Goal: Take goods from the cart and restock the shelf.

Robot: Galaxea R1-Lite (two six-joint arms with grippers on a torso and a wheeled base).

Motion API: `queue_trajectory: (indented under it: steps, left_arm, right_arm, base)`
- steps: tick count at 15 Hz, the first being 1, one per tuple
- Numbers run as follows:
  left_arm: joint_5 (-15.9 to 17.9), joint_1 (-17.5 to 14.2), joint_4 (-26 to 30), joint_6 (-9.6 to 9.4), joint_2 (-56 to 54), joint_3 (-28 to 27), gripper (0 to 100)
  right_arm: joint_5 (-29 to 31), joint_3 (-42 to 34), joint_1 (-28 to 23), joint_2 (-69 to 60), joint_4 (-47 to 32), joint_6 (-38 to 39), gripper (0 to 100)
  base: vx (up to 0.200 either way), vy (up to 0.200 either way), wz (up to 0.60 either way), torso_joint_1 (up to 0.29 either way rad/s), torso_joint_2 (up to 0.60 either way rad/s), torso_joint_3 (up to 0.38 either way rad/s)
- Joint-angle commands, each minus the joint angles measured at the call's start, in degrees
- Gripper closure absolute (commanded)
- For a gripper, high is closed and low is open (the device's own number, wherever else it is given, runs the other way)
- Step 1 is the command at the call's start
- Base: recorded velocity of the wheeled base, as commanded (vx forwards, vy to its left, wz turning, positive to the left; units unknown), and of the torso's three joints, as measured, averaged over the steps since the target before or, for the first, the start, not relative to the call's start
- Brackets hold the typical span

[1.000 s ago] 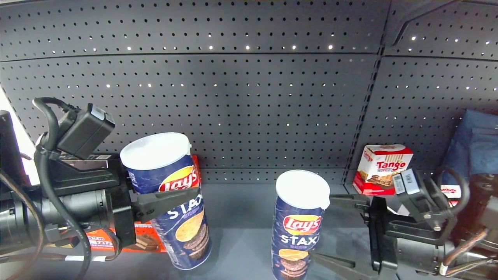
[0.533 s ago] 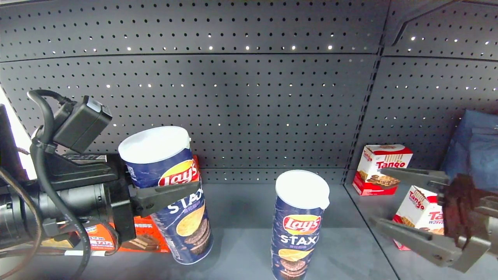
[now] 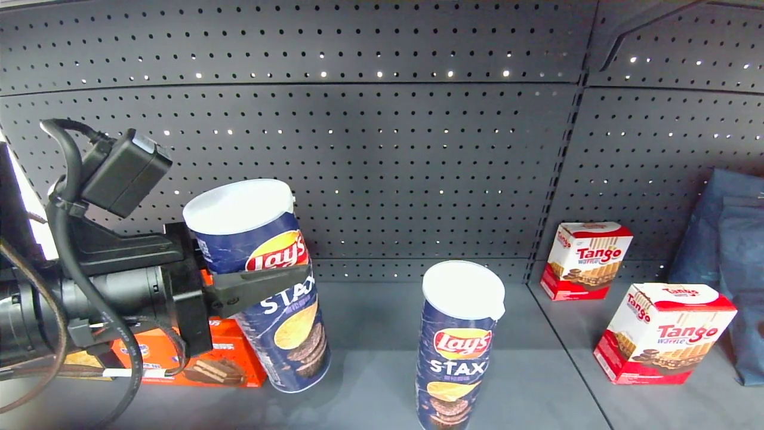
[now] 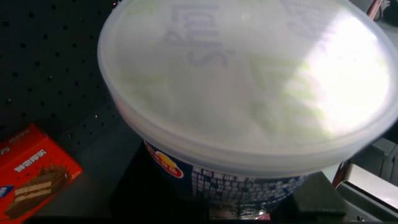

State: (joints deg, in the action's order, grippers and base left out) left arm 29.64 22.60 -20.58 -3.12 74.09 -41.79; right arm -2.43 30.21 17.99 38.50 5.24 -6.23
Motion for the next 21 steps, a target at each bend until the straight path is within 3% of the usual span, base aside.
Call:
queue_trajectory:
  steps: [1,7,8,12,15,16,18,19,21]
  left_arm:
    - [-0.19,-0.1,-0.08,-0.39,0.61,-0.05,100]
    - [-0.1,0.34,0.27,-0.92,3.95,-2.51,100]
    - [-0.1,0.34,0.45,-0.83,5.01,-3.65,100]
    - [0.07,0.43,0.45,-0.83,8.26,-7.08,100]
    - [1.3,0.43,0.45,-0.92,13.36,-12.18,100]
    - [3.15,0.25,0.45,-0.92,15.82,-14.02,100]
    - [10.27,-1.42,-1.13,-1.1,20.3,-15.6,100]
    - [12.64,-1.77,-3.24,-1.98,22.94,-16.13,100]
    - [12.73,-1.77,-6.05,-3.21,26.28,-16.75,100]
  right_arm:
    - [1.28,-2.08,-6.13,-11.87,-5.24,1.75,0]
    - [1.55,-10.35,-16.76,-22.68,-5.95,2.89,0]
    - [1.11,-14.74,-20.19,-28.04,-7.09,2.89,0]
    - [6.64,-21.33,-21.33,-34.02,-7.88,2.63,0]
    - [8.14,-30.21,-21.33,-33.93,0.91,0.69,0]
    - [9.11,-30.21,-21.33,-34.02,-0.5,0.25,0]
    - [9.19,-30.21,-21.33,-34.02,-0.85,0.25,0]
    - [9.28,-30.21,-21.33,-34.02,-0.85,0.25,0]
    - [10.34,-30.21,-21.33,-34.02,-0.85,0.34,0]
  base:
    - [0.0,0.0,0.0,0.0,0.0,0.0]
    - [0.0,0.0,0.0,0.0,0.0,0.0]
    - [0.0,0.0,0.0,0.0,0.0,0.0]
    - [0.0,0.0,0.0,0.0,0.0,0.0]
    - [0.0,0.0,0.0,0.0,0.0,0.0]
    - [0.0,0.0,0.0,0.0,0.0,0.0]
    - [0.0,0.0,0.0,0.0,0.0,0.0]
    - [0.0,0.0,0.0,0.0,0.0,0.0]
    - [0.0,0.0,0.0,0.0,0.0,0.0]
